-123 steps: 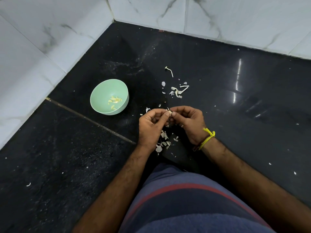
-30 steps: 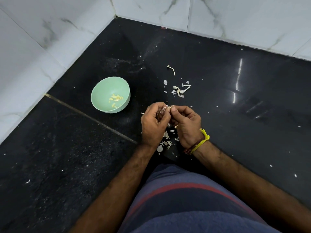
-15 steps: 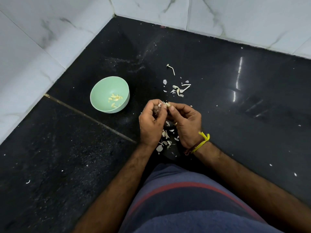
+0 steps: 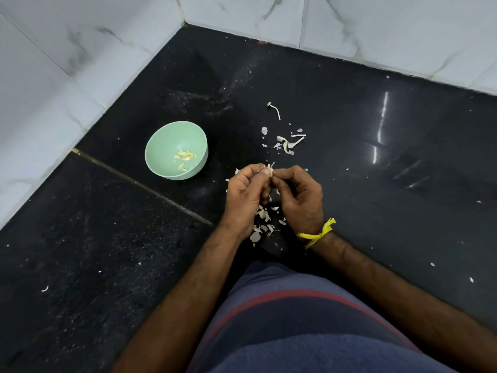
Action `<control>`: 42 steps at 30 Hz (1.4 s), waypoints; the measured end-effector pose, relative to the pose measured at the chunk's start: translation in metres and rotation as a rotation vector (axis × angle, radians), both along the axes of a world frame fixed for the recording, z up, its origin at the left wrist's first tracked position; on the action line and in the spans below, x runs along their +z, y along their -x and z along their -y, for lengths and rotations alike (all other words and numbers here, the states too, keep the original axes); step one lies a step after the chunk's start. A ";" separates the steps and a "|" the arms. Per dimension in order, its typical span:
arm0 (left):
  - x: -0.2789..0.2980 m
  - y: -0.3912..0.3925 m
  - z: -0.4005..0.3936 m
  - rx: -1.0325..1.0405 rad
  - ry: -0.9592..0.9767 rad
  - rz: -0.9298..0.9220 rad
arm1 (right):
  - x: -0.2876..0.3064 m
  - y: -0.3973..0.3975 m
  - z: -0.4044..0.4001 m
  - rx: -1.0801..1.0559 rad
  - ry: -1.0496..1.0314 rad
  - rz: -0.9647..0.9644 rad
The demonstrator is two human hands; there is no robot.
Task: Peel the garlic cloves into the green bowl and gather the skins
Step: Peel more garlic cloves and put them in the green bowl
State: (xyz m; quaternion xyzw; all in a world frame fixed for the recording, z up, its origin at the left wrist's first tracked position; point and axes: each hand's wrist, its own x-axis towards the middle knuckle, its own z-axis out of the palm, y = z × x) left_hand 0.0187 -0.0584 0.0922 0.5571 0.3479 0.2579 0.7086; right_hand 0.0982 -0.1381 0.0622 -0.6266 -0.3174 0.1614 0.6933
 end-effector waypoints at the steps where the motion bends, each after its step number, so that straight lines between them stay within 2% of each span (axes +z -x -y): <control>1: 0.001 0.000 -0.002 -0.002 0.061 -0.011 | -0.001 0.000 0.001 0.016 0.009 0.013; 7: -0.003 0.003 -0.009 -0.047 -0.036 -0.072 | 0.004 -0.006 0.004 0.042 -0.001 -0.044; 12: -0.007 0.001 -0.005 -0.007 -0.046 -0.091 | 0.008 -0.013 0.005 0.082 -0.006 -0.292; 15: -0.006 -0.001 -0.004 0.031 -0.046 -0.098 | 0.006 -0.014 0.004 0.117 -0.002 -0.356; 23: -0.002 0.000 -0.005 -0.020 0.229 -0.109 | 0.003 -0.019 0.005 0.154 -0.012 -0.338; 26: -0.002 0.000 -0.004 0.011 0.159 -0.141 | 0.004 -0.020 0.007 0.181 -0.017 -0.363; 30: -0.003 0.000 -0.004 0.084 -0.039 -0.163 | 0.004 -0.021 0.007 0.182 0.012 -0.417; 33: -0.005 0.002 -0.007 0.111 -0.123 -0.113 | 0.004 -0.019 0.004 0.166 -0.008 -0.535; 36: -0.008 0.004 -0.008 0.049 -0.245 -0.124 | 0.004 -0.022 0.002 0.125 -0.045 -0.636; 42: -0.012 0.006 -0.006 0.003 -0.235 -0.115 | 0.010 -0.017 0.004 0.112 0.022 -0.545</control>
